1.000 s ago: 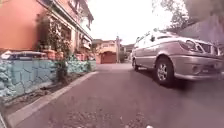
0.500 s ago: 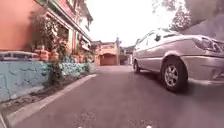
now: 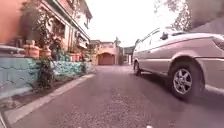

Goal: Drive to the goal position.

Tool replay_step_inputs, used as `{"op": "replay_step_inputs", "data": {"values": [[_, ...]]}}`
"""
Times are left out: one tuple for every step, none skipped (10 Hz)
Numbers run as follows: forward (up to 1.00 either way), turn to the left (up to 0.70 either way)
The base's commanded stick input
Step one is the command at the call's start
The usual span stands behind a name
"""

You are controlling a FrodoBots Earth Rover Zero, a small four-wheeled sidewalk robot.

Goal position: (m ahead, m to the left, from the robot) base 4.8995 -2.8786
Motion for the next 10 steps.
{"op": "replay_step_inputs", "data": {"values": [[1.0, 0.0], [1.0, 0.0], [1.0, 0.0], [1.0, 0.0], [1.0, 0.0], [1.0, 0.0], [1.0, 0.0], [1.0, 0.0], [1.0, 0.0], [1.0, 0.0]]}}
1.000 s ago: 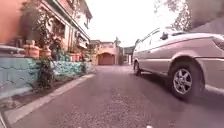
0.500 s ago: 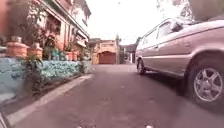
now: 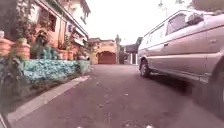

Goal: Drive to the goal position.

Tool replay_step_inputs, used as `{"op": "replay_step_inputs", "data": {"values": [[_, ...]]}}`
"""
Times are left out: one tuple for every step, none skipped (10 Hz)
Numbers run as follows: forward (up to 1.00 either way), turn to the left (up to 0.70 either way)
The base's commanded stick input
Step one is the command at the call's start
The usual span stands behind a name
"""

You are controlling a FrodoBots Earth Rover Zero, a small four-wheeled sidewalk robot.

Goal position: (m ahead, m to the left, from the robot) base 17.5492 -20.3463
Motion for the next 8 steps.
{"op": "replay_step_inputs", "data": {"values": [[1.0, 0.0], [1.0, 0.0], [1.0, 0.0], [1.0, 0.0], [1.0, 0.0], [1.0, 0.0], [1.0, 0.0], [1.0, 0.0]]}}
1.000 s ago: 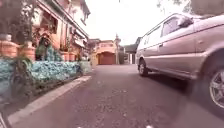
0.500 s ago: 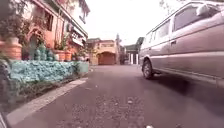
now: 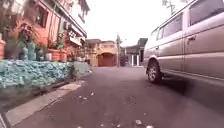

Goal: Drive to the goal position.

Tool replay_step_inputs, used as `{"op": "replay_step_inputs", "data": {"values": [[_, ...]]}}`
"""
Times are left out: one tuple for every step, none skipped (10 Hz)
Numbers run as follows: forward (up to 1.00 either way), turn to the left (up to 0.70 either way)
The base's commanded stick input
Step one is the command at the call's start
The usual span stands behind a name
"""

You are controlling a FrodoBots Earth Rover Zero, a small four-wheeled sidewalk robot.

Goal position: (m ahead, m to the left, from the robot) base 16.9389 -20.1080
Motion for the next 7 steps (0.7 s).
{"op": "replay_step_inputs", "data": {"values": [[1.0, 0.0], [1.0, 0.0], [1.0, 0.0], [1.0, 0.0], [1.0, 0.0], [1.0, 0.0], [1.0, 0.0]]}}
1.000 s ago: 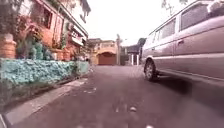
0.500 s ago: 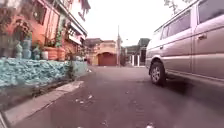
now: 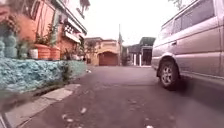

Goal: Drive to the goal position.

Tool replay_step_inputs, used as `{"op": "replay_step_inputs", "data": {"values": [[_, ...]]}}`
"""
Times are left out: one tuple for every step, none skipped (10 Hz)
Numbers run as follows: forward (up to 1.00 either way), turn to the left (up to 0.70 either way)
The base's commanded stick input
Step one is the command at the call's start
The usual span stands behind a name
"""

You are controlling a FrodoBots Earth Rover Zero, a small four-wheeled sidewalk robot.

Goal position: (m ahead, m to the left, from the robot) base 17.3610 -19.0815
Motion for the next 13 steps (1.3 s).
{"op": "replay_step_inputs", "data": {"values": [[1.0, 0.0], [1.0, -0.24], [1.0, -0.38], [1.0, -0.39], [1.0, -0.15], [1.0, 0.0], [1.0, 0.0], [1.0, 0.0], [1.0, 0.0], [1.0, 0.0], [1.0, 0.0], [1.0, 0.0], [1.0, 0.0]]}}
